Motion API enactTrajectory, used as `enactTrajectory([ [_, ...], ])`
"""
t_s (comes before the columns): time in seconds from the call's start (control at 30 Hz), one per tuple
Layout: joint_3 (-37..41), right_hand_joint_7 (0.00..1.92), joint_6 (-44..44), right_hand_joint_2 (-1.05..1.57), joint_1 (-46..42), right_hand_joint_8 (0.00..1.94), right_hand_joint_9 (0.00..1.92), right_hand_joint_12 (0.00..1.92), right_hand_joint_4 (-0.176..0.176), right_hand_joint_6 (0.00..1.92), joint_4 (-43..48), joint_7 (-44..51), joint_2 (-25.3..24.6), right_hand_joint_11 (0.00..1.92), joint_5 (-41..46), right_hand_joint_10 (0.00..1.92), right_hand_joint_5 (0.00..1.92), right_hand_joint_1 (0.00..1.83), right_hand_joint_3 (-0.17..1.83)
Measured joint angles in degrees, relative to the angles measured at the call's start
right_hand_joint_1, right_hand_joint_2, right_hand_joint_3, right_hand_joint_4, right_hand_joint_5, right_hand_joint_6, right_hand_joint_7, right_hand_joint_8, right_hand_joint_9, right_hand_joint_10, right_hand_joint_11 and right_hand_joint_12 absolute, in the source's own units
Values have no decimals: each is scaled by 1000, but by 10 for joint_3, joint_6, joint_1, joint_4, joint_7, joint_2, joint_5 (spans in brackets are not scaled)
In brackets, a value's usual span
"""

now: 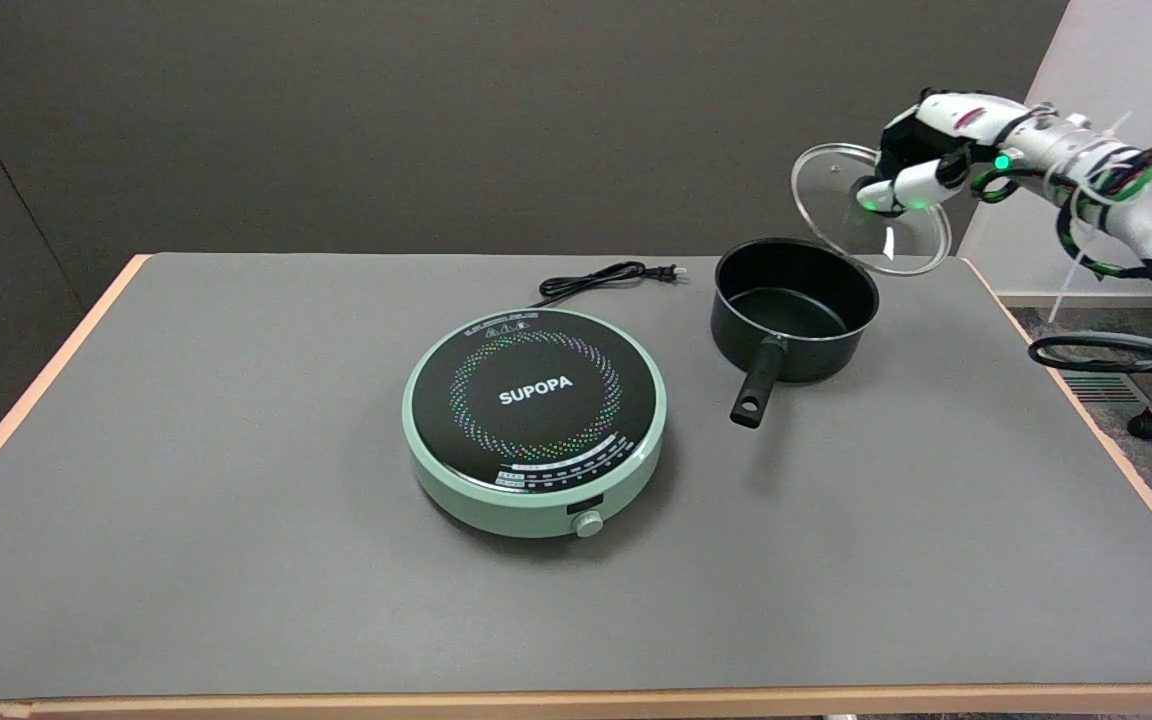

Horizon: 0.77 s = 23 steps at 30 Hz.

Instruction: Pick up the pot lid.

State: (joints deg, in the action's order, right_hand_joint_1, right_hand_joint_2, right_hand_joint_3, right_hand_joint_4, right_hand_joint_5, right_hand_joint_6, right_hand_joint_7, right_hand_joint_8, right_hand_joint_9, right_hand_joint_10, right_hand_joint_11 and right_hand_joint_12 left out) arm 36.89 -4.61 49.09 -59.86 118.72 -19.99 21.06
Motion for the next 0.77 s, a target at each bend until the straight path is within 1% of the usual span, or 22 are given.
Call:
enactTrajectory([
  [0.03, 15, 1028, 0, 1033, -11, 1029, 955, 1304, -90, 1359, 0, 0, 2, 754, 5, 1151, 729, 1219, 282],
  [0.1, 54, 1035, -4, 1027, -43, 1020, 953, 1385, -90, 1354, 0, -1, 5, 728, 17, 1182, 735, 1220, 290],
  [0.2, 115, 1035, -12, 1027, -94, 1021, 950, 1401, -90, 1353, 1, -1, 10, 723, 38, 1183, 735, 1220, 290],
  [0.33, 192, 1035, -25, 1028, -160, 1020, 951, 1407, -90, 1354, 3, -2, 14, 724, 69, 1178, 735, 1220, 288],
  [0.37, 211, 1024, -30, 1044, -176, 1030, 950, 1355, -89, 1357, 3, -2, 15, 747, 78, 1144, 727, 1218, 263],
  [0.4, 229, 1023, -34, 1045, -193, 1030, 949, 1358, -87, 1357, 4, -2, 16, 746, 86, 1147, 727, 1217, 261],
  [0.5, 277, 1032, -45, 1032, -235, 1020, 951, 1411, -86, 1355, 6, -3, 18, 726, 105, 1183, 735, 1219, 282],
  [0.77, 392, 1031, -70, 1034, -336, 1019, 950, 1402, -85, 1356, 12, -3, 20, 731, 141, 1182, 734, 1218, 278],
])
